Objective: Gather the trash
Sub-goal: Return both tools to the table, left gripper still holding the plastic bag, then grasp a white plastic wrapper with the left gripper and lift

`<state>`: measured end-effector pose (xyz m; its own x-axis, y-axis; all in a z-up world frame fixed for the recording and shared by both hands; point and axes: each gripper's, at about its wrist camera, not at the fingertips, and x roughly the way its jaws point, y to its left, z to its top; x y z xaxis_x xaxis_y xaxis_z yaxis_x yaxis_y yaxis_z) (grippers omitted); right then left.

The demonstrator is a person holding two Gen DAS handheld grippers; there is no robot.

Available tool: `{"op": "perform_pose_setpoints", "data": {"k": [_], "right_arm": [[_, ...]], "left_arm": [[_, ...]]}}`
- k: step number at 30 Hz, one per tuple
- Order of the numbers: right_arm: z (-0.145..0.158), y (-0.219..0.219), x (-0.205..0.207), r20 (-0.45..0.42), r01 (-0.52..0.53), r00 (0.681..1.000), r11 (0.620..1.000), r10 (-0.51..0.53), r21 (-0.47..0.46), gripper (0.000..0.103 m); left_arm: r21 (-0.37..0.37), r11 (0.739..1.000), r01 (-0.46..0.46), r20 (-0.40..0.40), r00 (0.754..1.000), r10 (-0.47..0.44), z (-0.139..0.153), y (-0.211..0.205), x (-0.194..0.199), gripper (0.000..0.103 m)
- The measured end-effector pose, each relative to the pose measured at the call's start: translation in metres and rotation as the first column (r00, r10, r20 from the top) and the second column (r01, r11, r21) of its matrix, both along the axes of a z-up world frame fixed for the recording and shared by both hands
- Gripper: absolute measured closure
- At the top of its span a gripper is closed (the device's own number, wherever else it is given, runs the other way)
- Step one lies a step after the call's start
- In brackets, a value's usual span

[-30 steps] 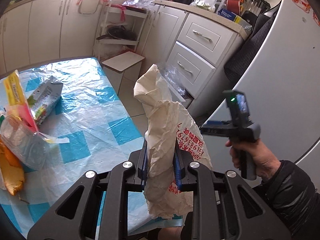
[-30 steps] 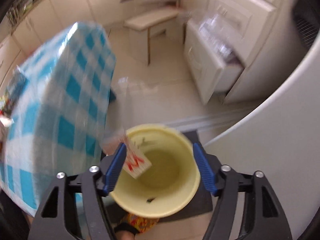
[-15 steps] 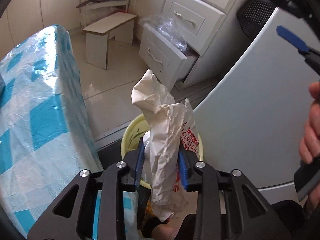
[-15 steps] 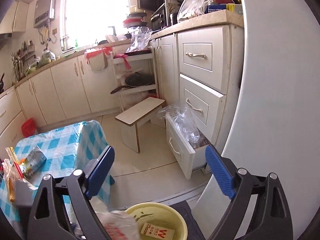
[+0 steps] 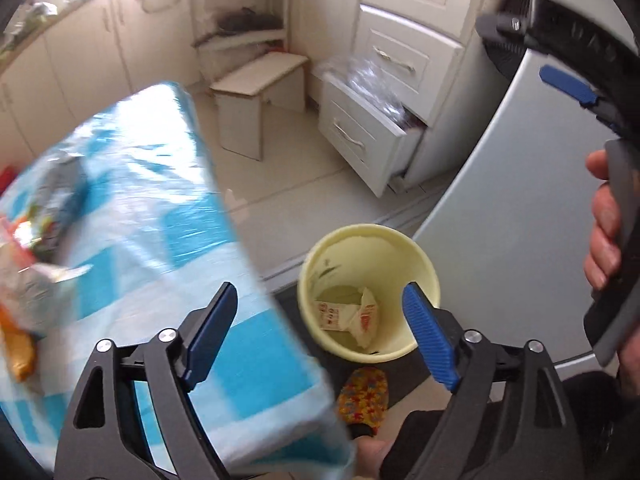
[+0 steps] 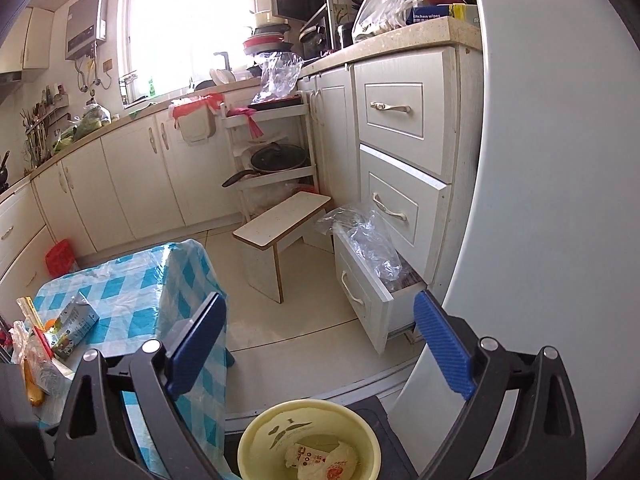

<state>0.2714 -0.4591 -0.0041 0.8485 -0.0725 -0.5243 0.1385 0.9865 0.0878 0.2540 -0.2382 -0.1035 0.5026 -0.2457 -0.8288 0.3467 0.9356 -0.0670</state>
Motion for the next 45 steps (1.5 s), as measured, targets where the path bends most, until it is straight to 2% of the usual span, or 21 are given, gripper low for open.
{"op": "perform_pose_setpoints", "data": {"k": [5,10,15,20,26,29,34,38,45], "right_arm": [[0.008,0.039,-0.041,0.053,-0.023,0.998,0.998,0.02,0.06,0.008],[-0.003,0.098,-0.086,0.085,-0.098,0.992,0.993,0.093,0.065,0.007],[-0.01,0.154,-0.109,0.1,-0.188,0.977,0.982,0.188,-0.011,0.007],[-0.019,0.188,-0.105,0.082,-0.258,0.961,0.964,0.263,-0.058,0.007],[-0.032,0.212,-0.098,0.039,-0.294,0.954,0.951,0.299,-0.101,0.007],[-0.037,0.221,-0.098,0.022,-0.307,0.95,0.945,0.312,-0.114,0.007],[-0.044,0.23,-0.098,-0.001,-0.338,0.94,0.933,0.34,-0.126,0.007],[-0.047,0.237,-0.097,-0.016,-0.359,0.933,0.925,0.36,-0.128,0.007],[-0.051,0.247,-0.094,-0.042,-0.396,0.918,0.909,0.394,-0.129,0.007]], "left_arm": [[0.02,0.992,-0.121,0.096,0.988,0.118,0.035,0.063,-0.034,0.015],[0.028,0.968,-0.248,0.161,0.957,0.241,0.056,0.126,-0.066,0.013],[0.004,0.947,-0.322,0.197,0.928,0.315,0.07,0.179,-0.095,0.01],[-0.018,0.931,-0.363,0.21,0.909,0.359,0.076,0.209,-0.111,0.01],[-0.051,0.903,-0.427,0.187,0.884,0.429,0.067,0.244,-0.118,0.01],[-0.074,0.872,-0.484,0.147,0.86,0.49,0.056,0.27,-0.119,0.01],[-0.108,0.809,-0.577,0.093,0.805,0.587,0.038,0.312,-0.12,0.01],[-0.129,0.776,-0.617,0.07,0.775,0.628,0.029,0.333,-0.119,0.01],[-0.125,0.758,-0.64,0.045,0.759,0.649,0.014,0.347,-0.114,0.01]]}}
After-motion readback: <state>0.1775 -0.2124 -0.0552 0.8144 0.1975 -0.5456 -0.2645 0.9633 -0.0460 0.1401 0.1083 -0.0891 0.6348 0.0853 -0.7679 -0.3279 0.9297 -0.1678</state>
